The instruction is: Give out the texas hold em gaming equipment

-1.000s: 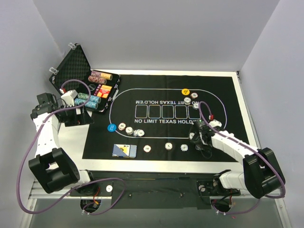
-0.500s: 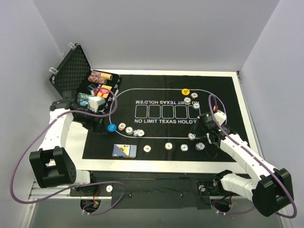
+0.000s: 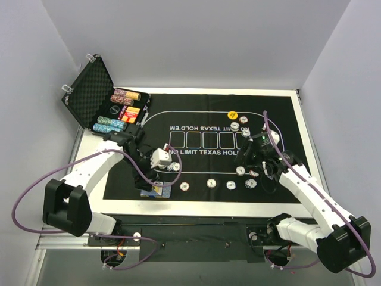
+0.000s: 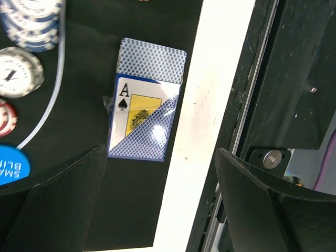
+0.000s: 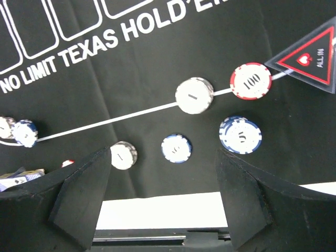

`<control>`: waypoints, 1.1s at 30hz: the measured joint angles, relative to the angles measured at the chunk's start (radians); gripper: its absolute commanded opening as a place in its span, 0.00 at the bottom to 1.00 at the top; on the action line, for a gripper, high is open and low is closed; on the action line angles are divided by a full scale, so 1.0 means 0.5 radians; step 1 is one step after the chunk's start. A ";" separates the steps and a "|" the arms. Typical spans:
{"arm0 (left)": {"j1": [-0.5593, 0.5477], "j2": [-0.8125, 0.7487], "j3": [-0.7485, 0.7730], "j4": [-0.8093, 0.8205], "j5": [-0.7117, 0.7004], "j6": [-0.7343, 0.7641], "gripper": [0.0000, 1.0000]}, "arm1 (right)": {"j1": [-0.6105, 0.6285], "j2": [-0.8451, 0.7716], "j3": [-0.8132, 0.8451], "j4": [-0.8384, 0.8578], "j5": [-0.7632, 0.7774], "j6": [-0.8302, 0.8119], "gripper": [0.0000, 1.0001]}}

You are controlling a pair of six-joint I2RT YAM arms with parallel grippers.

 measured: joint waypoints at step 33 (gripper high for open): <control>-0.375 0.144 -0.462 0.742 -0.427 0.168 0.95 | -0.017 0.178 0.198 -0.008 -0.278 -0.095 0.72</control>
